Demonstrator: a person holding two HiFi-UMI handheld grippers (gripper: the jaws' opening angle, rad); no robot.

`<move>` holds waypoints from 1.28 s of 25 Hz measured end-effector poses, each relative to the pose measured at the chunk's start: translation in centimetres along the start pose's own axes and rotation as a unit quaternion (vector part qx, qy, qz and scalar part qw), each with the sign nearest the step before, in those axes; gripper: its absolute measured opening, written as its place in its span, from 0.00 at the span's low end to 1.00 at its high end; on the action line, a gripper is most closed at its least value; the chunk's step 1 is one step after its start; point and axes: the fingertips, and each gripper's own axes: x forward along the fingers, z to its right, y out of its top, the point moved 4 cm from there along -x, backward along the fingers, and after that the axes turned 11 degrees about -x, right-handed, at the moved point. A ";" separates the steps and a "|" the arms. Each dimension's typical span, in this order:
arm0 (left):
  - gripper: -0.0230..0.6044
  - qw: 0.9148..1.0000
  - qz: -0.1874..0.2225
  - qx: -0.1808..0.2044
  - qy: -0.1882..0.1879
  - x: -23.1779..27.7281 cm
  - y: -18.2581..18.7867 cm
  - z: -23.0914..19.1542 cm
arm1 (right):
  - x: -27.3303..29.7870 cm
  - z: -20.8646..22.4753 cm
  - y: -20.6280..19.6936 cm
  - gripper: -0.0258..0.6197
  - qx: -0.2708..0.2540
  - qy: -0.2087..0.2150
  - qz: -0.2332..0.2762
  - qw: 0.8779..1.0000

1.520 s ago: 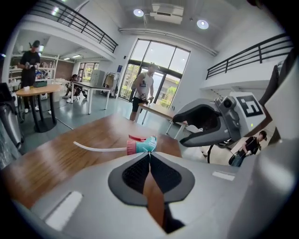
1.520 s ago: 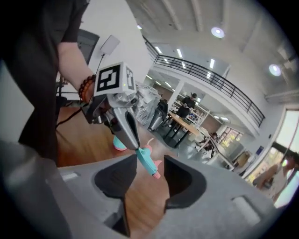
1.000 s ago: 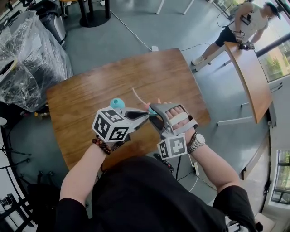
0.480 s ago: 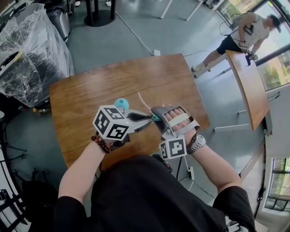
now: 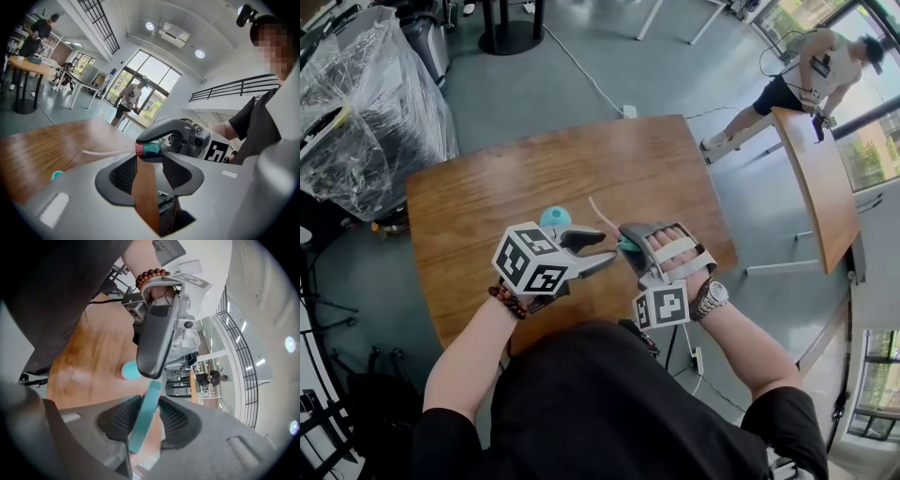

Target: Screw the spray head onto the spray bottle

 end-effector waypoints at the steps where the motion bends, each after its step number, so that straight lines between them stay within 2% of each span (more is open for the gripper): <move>1: 0.34 1.000 0.003 0.003 0.005 -0.2 0.1 -0.1 | 0.1 0.0 -0.1 0.23 0.002 0.001 0.000 1.000; 5: 0.36 0.999 0.016 0.029 0.037 -1.4 0.4 -0.6 | 0.2 0.1 -0.2 0.23 0.010 0.007 0.001 1.000; 10: 0.38 0.988 0.033 0.088 0.122 -3.6 0.4 -2.7 | 0.2 0.3 -0.8 0.23 0.040 0.017 0.003 0.999; 15: 0.51 0.975 0.098 0.084 0.183 -6.2 0.3 -5.3 | 0.2 0.5 -1.5 0.23 0.075 0.026 0.006 0.997; 18: 0.62 0.964 0.110 0.092 0.223 -7.0 -0.7 -7.2 | 0.2 0.5 -2.0 0.23 0.096 0.031 0.011 0.995; 21: 0.72 0.958 0.102 0.089 0.251 -6.8 -2.4 -9.4 | 0.1 0.9 -2.2 0.23 0.130 0.040 0.020 0.990; 24: 0.79 0.953 0.073 0.094 0.279 -5.8 -4.4 -11.7 | -0.1 1.2 -2.3 0.23 0.154 0.046 0.028 0.987; 28: 0.83 0.945 0.024 0.112 0.307 -3.9 -6.7 -14.7 | -0.6 1.3 -2.5 0.23 0.157 0.047 0.025 0.986; 32: 0.84 0.942 -0.008 0.115 0.314 -2.1 -8.1 -16.9 | -1.1 1.2 -2.7 0.23 0.165 0.050 0.026 0.985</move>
